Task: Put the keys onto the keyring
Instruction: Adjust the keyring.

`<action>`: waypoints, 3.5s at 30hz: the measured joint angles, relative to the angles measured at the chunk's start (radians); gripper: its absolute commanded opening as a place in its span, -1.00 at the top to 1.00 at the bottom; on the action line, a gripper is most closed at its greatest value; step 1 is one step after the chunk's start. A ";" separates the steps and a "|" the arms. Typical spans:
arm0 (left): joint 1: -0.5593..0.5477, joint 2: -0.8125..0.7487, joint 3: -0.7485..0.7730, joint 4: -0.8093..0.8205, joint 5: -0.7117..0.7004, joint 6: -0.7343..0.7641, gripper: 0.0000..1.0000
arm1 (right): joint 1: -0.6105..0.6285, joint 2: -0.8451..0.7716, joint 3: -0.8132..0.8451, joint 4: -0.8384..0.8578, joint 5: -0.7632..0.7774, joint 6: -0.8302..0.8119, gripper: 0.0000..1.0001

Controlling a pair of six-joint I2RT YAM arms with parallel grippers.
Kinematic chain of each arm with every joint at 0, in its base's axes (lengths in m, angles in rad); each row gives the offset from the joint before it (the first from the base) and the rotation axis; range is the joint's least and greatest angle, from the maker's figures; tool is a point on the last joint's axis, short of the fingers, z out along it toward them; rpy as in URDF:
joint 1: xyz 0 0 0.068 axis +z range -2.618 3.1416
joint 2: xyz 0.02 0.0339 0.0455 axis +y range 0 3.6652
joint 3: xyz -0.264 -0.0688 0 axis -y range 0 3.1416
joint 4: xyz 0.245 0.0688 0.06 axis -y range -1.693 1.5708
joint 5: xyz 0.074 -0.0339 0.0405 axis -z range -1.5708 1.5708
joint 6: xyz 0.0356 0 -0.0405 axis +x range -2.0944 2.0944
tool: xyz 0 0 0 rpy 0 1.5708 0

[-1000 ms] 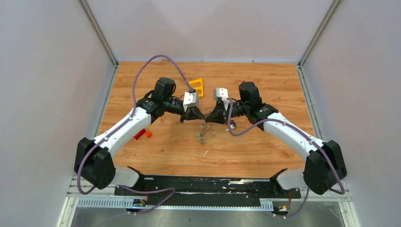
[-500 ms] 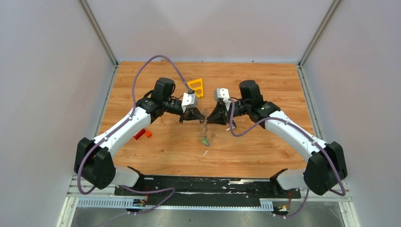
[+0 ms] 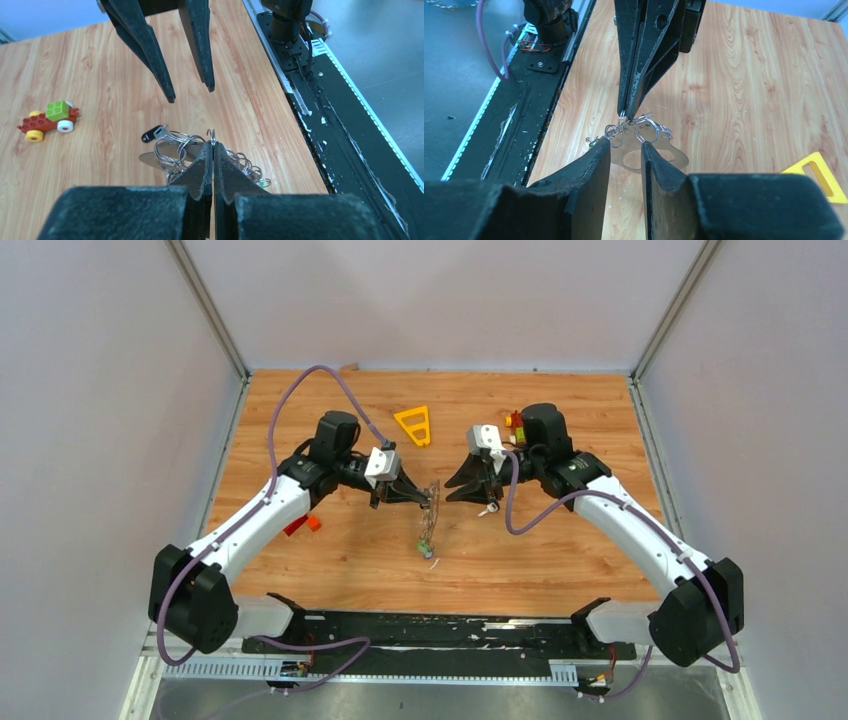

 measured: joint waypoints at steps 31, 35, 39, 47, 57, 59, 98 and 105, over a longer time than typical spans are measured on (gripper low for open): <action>0.001 -0.035 -0.027 0.064 0.047 0.002 1.00 | 0.066 0.049 0.000 -0.021 -0.033 0.034 0.51; 0.001 -0.035 -0.029 0.066 0.047 0.002 1.00 | 0.068 0.049 0.000 -0.013 -0.023 0.045 0.51; 0.001 -0.034 -0.029 0.066 0.047 0.002 1.00 | 0.072 0.049 0.000 -0.012 -0.014 0.054 0.51; -0.001 -0.031 -0.029 0.059 0.050 0.015 1.00 | 0.078 0.049 0.000 -0.007 0.034 0.060 0.55; -0.006 -0.024 -0.029 0.015 0.056 0.052 1.00 | 0.079 0.049 0.000 0.013 0.063 0.059 0.56; -0.006 -0.019 -0.029 0.012 0.055 0.055 1.00 | 0.079 0.049 0.000 0.012 0.058 0.058 0.57; -0.007 -0.008 -0.063 0.206 -0.020 -0.148 1.00 | 0.062 0.058 0.034 -0.099 0.041 -0.055 0.55; -0.007 -0.008 -0.063 0.206 -0.020 -0.153 1.00 | 0.059 0.058 0.037 -0.104 0.057 -0.060 0.55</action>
